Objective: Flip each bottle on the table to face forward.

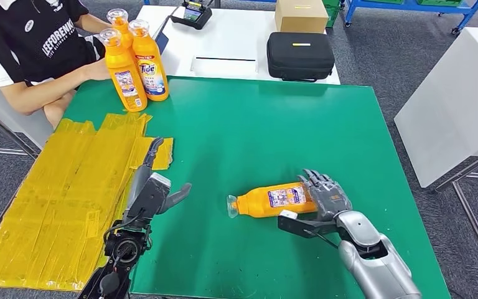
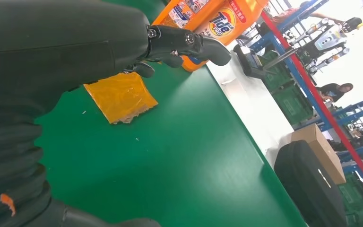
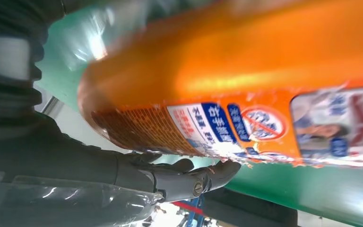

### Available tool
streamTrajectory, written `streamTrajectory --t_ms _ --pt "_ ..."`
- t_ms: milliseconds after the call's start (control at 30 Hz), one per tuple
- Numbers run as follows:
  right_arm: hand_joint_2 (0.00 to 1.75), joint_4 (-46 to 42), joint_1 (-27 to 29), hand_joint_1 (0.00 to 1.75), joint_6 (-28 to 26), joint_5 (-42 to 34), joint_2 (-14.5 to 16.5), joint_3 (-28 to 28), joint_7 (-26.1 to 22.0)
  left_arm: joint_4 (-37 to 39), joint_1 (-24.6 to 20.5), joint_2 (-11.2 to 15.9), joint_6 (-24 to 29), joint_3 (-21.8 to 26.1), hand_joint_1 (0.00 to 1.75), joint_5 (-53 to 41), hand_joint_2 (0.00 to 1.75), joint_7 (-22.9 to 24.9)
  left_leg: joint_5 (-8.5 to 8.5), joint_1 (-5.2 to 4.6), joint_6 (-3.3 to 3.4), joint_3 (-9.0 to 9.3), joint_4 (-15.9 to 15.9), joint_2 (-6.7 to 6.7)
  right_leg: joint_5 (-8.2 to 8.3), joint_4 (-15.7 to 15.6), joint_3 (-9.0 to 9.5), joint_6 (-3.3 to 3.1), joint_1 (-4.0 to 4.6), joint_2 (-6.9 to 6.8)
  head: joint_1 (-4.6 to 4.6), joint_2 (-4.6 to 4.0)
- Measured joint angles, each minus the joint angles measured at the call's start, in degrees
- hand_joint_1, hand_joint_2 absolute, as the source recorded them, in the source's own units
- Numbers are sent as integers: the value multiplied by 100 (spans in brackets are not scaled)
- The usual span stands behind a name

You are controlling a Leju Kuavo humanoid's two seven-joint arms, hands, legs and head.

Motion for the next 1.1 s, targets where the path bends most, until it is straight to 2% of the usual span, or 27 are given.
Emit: streamTrajectory --t_ms 33,67,167,200,400,1000,1100 --pt "175 67 -47 1 -9 -4 5 1 -3 5 -1 0 3 1 0 5 175 0 0 0 0 1 0 0 0 0 1 0 0 0 0 0" --pt "175 141 -100 21 -25 -6 13 2 -4 13 -2 0 7 1 0 15 175 1 0 0 0 2 0 2 0 0 2 0 0 1 0 0" --pt "175 415 -256 147 -138 20 50 6 -5 44 -2 0 25 1 0 47 175 3 0 0 0 8 0 3 0 0 7 0 0 1 1 0" --pt "175 517 -293 171 -218 44 70 9 -8 57 -1 0 34 1 0 51 175 2 1 0 1 8 0 1 0 0 9 0 0 0 1 0" --pt "175 951 -442 175 -604 135 235 52 -69 111 9 0 61 3 0 75 175 -15 3 0 4 12 0 5 1 0 12 1 0 2 -1 0" --pt "175 1590 -873 175 -412 1 361 141 -273 170 -34 0 64 6 0 120 175 -16 1 0 3 54 -1 24 1 -1 45 0 1 8 0 0" --pt "175 1593 -835 175 -768 -107 384 140 -368 170 -21 0 82 9 0 149 175 -37 1 1 3 54 -1 23 2 -1 48 0 2 8 0 0"
